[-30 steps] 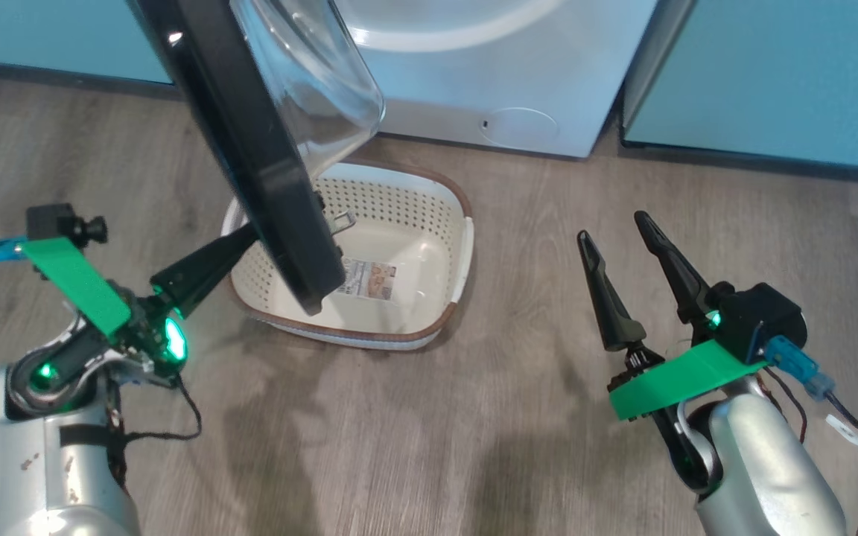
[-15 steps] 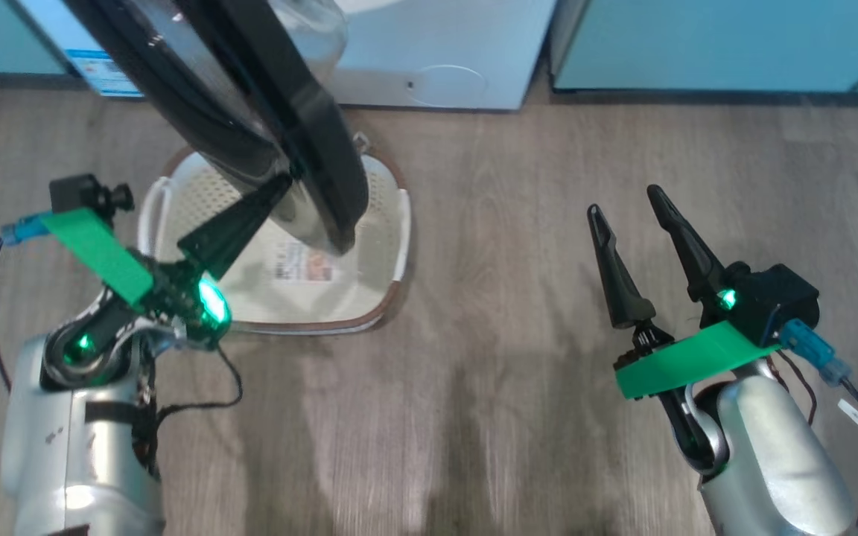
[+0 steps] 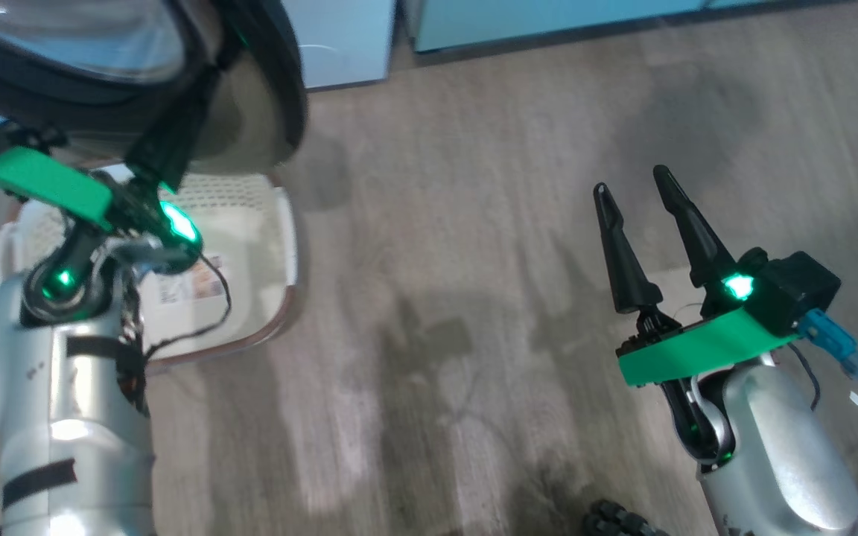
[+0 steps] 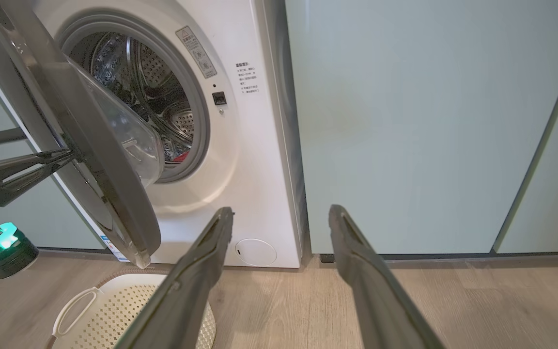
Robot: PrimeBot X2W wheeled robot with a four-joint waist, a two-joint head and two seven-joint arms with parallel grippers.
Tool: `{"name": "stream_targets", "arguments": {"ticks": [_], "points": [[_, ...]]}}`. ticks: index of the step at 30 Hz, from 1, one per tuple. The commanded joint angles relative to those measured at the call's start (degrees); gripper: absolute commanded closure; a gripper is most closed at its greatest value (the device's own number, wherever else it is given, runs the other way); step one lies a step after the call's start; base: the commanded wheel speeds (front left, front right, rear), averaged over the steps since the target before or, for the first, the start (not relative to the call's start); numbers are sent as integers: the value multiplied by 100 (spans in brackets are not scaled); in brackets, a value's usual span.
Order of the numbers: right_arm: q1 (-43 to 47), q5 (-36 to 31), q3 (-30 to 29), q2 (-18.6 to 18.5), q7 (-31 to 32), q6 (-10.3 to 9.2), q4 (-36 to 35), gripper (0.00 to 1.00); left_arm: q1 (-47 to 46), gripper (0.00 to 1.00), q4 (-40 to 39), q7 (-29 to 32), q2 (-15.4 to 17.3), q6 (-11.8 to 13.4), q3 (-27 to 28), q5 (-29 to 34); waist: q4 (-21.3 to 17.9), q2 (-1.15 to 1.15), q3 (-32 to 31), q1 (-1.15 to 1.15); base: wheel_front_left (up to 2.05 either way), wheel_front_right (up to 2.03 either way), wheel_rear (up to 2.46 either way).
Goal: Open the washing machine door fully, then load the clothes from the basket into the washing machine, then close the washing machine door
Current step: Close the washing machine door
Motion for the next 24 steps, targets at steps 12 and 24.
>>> {"name": "stream_targets", "arguments": {"ticks": [12, 24], "points": [[26, 413, 119, 56, -37, 0, -294, 0, -1269, 100, 668, -1356, 222, -30, 588, 374, -1043, 0, 348, 0, 0, 0, 0], [31, 645, 240, 56, -37, 0, -280, 0, -2222, 100, 1670, -2167, 375, -19, 874, 460, -1410, 0, 348, 0, 0, 0, 0]]}}
